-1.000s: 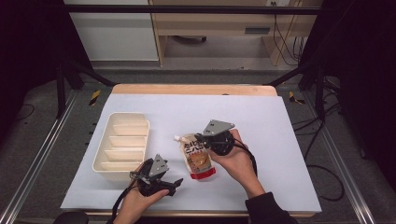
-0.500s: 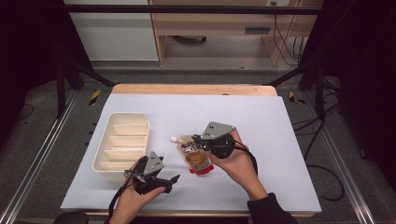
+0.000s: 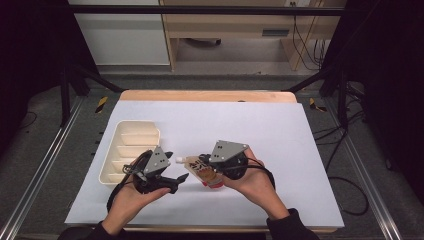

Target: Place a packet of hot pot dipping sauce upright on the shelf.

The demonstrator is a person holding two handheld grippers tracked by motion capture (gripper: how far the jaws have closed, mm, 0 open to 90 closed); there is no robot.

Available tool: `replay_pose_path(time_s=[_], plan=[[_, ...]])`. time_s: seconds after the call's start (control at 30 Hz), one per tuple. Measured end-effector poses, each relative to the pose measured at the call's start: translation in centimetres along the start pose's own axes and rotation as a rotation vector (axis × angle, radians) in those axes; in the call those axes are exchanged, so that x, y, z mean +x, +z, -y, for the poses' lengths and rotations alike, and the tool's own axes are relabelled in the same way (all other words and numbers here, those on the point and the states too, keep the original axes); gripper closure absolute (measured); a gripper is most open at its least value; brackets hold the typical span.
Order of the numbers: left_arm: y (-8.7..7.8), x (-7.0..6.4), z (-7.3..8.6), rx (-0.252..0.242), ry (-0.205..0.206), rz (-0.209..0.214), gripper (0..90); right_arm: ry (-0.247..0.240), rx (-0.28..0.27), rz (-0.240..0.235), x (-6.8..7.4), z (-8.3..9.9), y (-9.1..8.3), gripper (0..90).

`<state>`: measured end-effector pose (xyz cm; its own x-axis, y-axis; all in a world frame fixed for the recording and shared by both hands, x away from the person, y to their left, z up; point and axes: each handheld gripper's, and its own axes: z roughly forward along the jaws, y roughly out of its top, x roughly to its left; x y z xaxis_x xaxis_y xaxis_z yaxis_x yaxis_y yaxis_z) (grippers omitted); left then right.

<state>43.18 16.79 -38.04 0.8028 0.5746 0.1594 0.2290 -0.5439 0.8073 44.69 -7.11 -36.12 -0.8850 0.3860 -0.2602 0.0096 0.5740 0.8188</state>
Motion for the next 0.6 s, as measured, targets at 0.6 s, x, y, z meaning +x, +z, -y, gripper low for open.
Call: replay_pose_path(time_s=[0.6], plan=[[2.3, 0.6, -1.9, 0.097, 0.106, 0.1, 45.9, -0.015, -0.004, -0.041, 0.5, -0.1, 0.0, 90.0]])
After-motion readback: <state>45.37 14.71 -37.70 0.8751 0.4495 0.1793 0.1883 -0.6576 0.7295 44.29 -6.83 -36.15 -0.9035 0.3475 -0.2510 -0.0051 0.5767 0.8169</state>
